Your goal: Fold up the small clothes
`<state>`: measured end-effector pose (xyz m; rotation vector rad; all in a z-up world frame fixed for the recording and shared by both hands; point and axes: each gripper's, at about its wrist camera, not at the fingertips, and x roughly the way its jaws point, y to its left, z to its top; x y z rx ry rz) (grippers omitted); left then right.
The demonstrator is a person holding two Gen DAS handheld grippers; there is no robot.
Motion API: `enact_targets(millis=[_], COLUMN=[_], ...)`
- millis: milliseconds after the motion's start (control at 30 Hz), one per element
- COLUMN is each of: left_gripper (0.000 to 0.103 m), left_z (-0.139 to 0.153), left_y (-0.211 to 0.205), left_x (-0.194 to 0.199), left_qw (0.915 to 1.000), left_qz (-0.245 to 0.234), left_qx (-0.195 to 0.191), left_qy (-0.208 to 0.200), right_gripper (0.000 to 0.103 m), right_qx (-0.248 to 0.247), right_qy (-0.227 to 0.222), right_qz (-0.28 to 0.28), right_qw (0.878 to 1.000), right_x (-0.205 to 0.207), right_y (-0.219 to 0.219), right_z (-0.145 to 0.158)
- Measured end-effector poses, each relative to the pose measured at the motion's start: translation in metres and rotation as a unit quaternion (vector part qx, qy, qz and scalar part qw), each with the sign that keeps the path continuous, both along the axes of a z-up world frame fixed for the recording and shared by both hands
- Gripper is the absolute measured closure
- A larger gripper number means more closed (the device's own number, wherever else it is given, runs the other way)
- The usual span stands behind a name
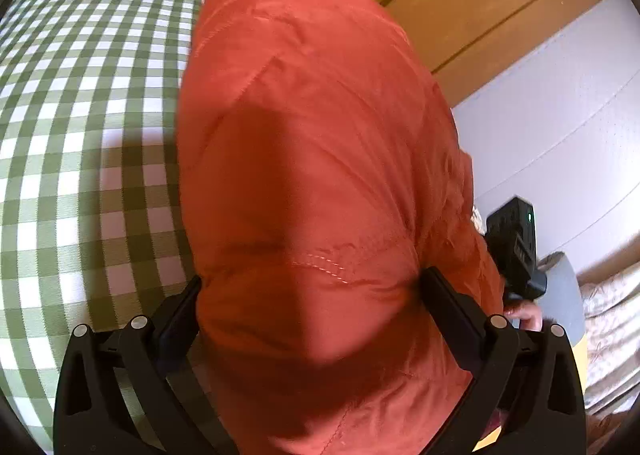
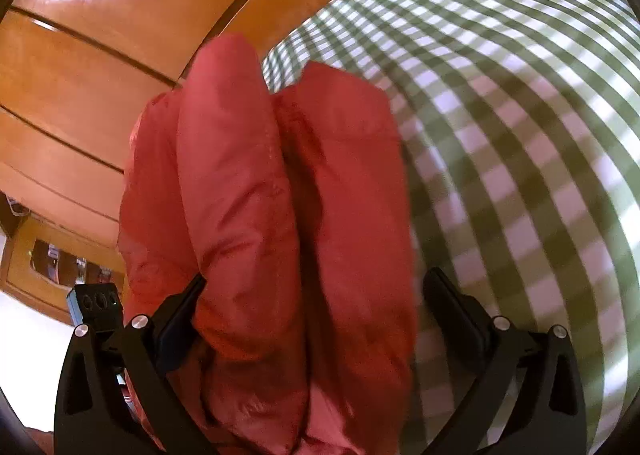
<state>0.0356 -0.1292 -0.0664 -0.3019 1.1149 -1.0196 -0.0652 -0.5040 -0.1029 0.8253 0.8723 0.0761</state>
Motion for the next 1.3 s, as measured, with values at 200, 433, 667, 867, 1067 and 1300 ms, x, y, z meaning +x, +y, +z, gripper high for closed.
enact_targets(millis=[200,433,667,867,1067,1300], left_gripper=[0.020,0.026,0.027,0.027,0.027,0.003], left_z=[0.021,0.052,0.063,0.064,0.061,0.023], left_y=[-0.019,-0.001,0.035,0.076,0.130,0.154], left_x=[-0.026,-0.039,-0.028,-0.002,0.034,0.071], left_qw=[0.9987,0.9913,0.9812,0.9710,0.9602,0.9532], left_qz=[-0.001,0.017,0.075,0.143,0.198,0.242], left_qx=[0.008,0.016,0.031,0.055,0.078,0.102], left_qy=[-0.051,-0.129,-0.175,-0.184,-0.181,-0.150], right_gripper=[0.016,0.021,0.021,0.021,0.022,0.010], right_qx=[-0.012,-0.013,-0.004,-0.008,-0.035,-0.104], right_qy=[-0.042,-0.107,-0.154,-0.172,-0.176,-0.152], right_qz=[0.019,0.027,0.062,0.110,0.138,0.071], right_qw=[0.999,0.994,0.986,0.979,0.974,0.980], right_x=[0.010,0.015,0.081,0.161,0.242,0.278], right_y=[0.027,0.062,0.105,0.155,0.204,0.220], right_z=[0.011,0.023,0.033,0.033,0.032,0.014])
